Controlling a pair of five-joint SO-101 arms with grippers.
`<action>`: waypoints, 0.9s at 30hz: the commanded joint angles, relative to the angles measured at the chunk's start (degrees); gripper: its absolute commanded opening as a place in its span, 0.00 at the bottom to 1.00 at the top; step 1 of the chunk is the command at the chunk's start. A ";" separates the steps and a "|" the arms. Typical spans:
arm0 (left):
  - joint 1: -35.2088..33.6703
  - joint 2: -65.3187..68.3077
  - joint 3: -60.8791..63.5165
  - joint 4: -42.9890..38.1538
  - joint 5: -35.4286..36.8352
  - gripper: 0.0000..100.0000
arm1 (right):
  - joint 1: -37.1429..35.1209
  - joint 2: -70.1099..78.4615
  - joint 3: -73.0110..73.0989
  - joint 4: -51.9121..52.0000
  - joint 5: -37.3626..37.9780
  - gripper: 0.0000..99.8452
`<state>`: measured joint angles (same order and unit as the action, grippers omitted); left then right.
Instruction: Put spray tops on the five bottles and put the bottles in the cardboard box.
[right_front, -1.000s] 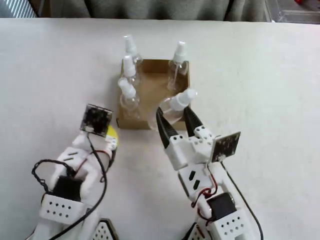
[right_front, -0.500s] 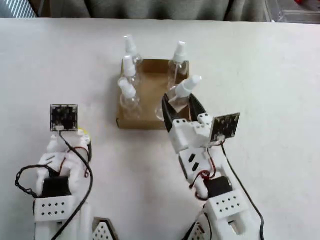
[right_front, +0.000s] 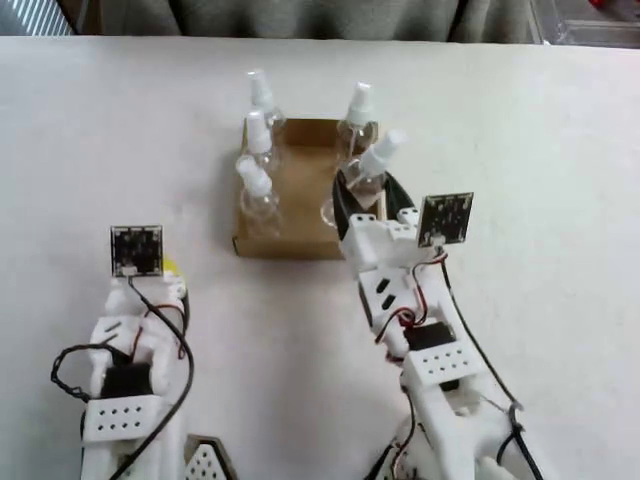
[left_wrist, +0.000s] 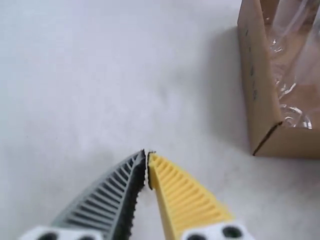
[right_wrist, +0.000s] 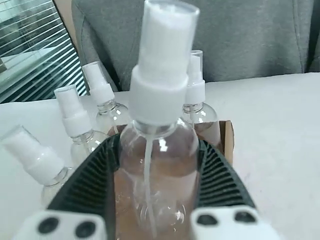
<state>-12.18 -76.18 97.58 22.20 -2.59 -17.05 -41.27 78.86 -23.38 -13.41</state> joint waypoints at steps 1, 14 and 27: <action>-0.22 0.13 -0.18 -2.37 -0.44 0.02 | 0.75 4.44 -3.25 -7.60 4.57 0.01; -0.22 0.22 -0.18 -2.37 -0.44 0.02 | 1.19 22.55 -12.84 -10.15 6.42 0.01; -0.22 0.31 -0.18 -2.37 -0.44 0.02 | 1.19 32.22 -16.09 -17.54 11.16 0.02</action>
<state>-12.18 -76.18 97.58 21.23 -2.59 -16.44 -9.98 65.67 -37.36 -5.49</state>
